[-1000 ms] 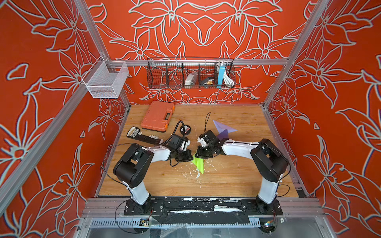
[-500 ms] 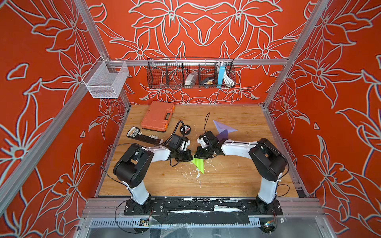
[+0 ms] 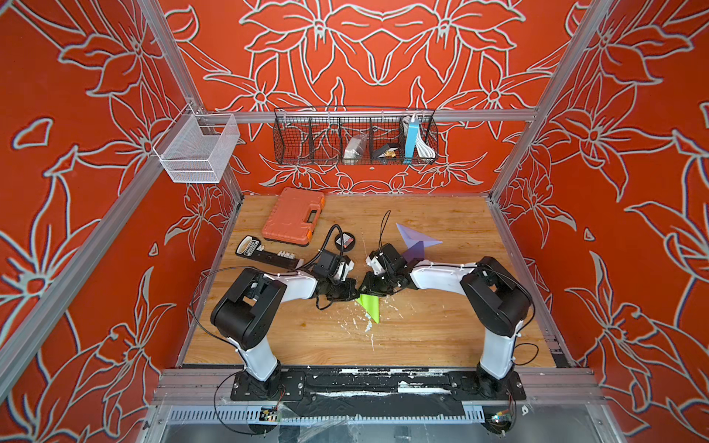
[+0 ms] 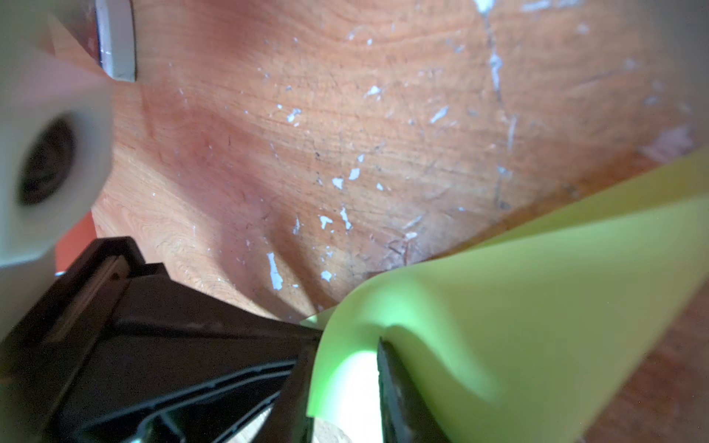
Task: Fold the square paper diagonally
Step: Fold the paper at the center of the board.
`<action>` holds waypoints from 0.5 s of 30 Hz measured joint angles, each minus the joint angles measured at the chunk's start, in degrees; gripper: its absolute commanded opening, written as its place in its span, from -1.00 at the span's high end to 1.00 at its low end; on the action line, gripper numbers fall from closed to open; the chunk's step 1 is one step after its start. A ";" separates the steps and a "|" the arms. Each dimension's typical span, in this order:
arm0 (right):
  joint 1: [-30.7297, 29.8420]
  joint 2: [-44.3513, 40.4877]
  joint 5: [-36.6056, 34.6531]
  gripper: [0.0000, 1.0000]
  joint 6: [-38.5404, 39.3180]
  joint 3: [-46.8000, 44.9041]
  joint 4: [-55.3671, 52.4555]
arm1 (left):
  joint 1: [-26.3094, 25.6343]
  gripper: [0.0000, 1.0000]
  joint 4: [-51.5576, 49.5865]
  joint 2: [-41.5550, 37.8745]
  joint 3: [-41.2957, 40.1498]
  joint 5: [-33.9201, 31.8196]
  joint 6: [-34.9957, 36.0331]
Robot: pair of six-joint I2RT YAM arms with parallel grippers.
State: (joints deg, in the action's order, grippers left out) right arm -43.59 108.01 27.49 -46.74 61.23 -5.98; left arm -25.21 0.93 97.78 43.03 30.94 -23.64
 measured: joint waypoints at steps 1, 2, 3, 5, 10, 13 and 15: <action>0.07 -0.04 0.04 0.23 -0.15 0.00 0.04 | 0.07 0.98 -0.02 0.00 -0.02 0.07 0.00; 0.11 -0.07 0.07 0.22 -0.22 0.00 0.11 | 0.07 0.99 -0.02 0.00 -0.02 0.13 -0.02; 0.17 -0.09 0.04 0.22 -0.31 0.00 0.17 | 0.09 0.99 -0.04 0.00 -0.04 0.15 -0.07; 0.22 -0.09 0.04 0.21 -0.35 0.00 0.22 | 0.09 0.98 -0.02 0.00 -0.07 0.20 -0.20; 0.26 -0.09 0.09 0.12 -0.61 -0.02 0.39 | 0.13 0.98 -0.02 0.00 -0.07 0.20 -0.31; 0.48 -0.13 0.63 0.06 -0.81 -0.02 0.59 | 0.20 0.98 -0.13 -0.07 -0.07 0.24 -0.44; 0.50 -0.15 0.79 0.03 -0.92 -0.02 0.68 | 0.20 0.99 -0.20 -0.11 -0.09 0.20 -0.44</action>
State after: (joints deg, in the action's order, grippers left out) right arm -43.09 107.85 28.27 -47.66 61.21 -5.30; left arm -25.02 0.73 97.67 42.94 31.14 -24.08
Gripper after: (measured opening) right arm 0.473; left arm 0.047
